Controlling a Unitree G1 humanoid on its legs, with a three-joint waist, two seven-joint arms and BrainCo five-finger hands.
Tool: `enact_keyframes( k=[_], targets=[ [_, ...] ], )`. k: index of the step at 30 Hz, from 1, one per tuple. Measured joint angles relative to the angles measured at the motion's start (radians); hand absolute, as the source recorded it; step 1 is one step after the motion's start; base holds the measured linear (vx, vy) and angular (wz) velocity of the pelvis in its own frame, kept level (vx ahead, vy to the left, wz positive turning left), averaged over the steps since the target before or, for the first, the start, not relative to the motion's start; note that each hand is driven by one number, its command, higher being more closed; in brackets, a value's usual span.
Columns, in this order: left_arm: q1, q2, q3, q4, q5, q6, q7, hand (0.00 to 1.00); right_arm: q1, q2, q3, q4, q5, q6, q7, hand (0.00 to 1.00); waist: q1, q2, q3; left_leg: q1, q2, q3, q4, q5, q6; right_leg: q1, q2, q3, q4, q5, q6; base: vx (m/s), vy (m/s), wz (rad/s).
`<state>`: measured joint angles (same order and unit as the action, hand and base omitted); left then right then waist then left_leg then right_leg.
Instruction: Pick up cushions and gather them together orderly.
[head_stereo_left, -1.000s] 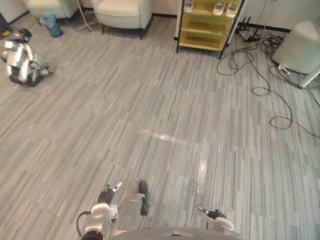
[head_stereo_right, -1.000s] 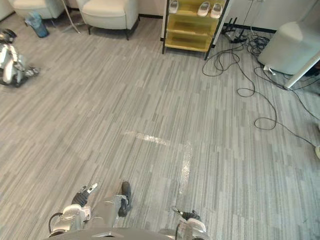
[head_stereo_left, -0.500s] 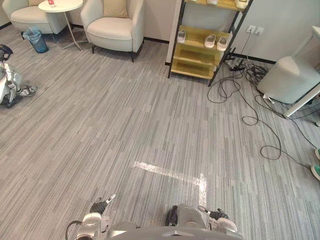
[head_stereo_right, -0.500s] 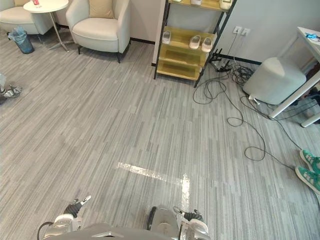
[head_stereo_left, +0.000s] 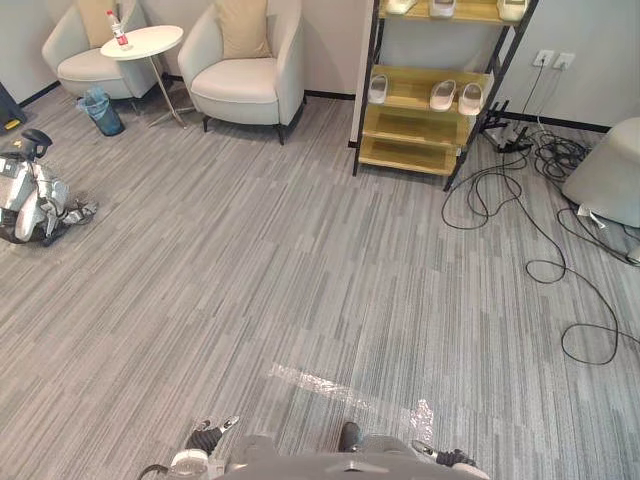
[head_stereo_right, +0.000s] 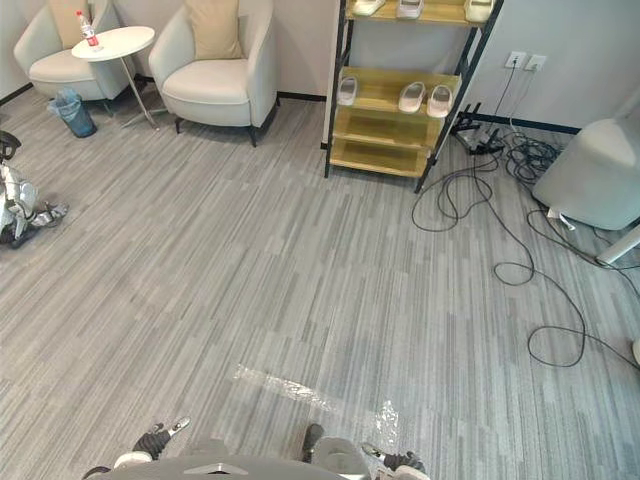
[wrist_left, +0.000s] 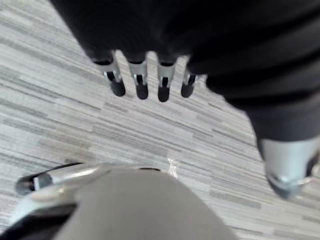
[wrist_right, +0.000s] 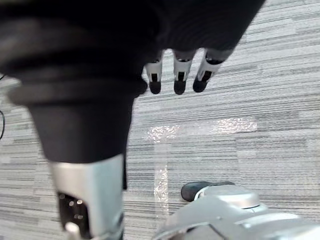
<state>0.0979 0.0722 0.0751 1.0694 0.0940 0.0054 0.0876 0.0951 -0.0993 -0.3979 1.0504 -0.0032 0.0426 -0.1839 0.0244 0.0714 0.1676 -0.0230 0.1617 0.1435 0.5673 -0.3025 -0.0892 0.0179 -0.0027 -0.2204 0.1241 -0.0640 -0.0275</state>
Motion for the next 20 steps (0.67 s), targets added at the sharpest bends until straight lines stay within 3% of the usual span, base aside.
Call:
enact_keyframes(
  k=[2,3,5,6,10,12,20],
  targets=[
    [-0.001,0.0,-0.001,0.0,0.0,0.001,-0.001,0.0,0.0,0.001,0.0,0.0,0.0,0.001,0.0,0.0,0.0,-0.001,0.001,-0.016,-0.011,-0.007,-0.073,0.002,-0.002,0.013,-0.018,0.006,0.0,-0.004,0.01,0.13,0.143,-0.02],
    [-0.003,0.001,-0.001,0.0,0.0,0.001,0.0,0.0,0.003,0.002,-0.001,0.0,0.0,0.001,-0.001,0.0,0.001,-0.002,0.001,-0.025,-0.031,-0.014,-0.168,0.014,-0.004,0.023,-0.043,0.013,0.004,-0.011,0.032,0.1,0.162,-0.05],
    [-0.003,-0.009,-0.006,0.002,-0.001,0.0,0.0,0.0,0.016,-0.011,0.001,0.0,0.0,0.001,0.0,0.0,0.006,0.017,-0.001,-0.025,-0.044,-0.036,-0.313,0.169,-0.02,0.023,-0.056,0.034,0.02,-0.026,0.077,0.15,0.229,-0.22],
    [0.001,-0.001,-0.004,0.006,-0.001,0.002,0.0,0.0,0.016,-0.006,0.002,-0.005,0.0,0.001,-0.003,0.0,0.01,0.012,-0.008,-0.002,-0.074,-0.015,-0.337,0.181,0.008,0.037,-0.075,0.061,0.011,-0.017,0.098,0.25,0.286,-0.27],
    [0.001,0.02,0.003,0.002,-0.002,0.002,-0.001,0.0,0.019,0.018,0.0,-0.009,0.0,0.002,-0.01,0.0,0.015,-0.031,0.005,0.026,-0.121,0.016,-0.342,0.178,0.036,0.054,-0.115,0.086,-0.027,-0.009,0.109,0.19,0.189,-0.12],
    [0.002,0.023,0.004,0.003,-0.002,0.003,-0.002,0.0,0.021,0.022,-0.006,-0.009,-0.002,0.003,-0.01,0.0,0.019,-0.039,0.003,0.046,-0.137,0.017,-0.344,0.175,0.041,0.079,-0.125,0.104,-0.042,-0.008,0.109,0.12,0.091,-0.04],
    [0.01,0.021,0.004,0.011,-0.002,0.011,-0.006,0.0,0.019,0.019,-0.007,0.01,-0.003,0.003,0.001,0.0,0.025,-0.034,-0.012,0.084,-0.126,-0.012,-0.408,0.184,0.052,0.096,-0.096,0.117,-0.076,0.002,0.115,0.01,-0.027,-0.02]
  ],
)
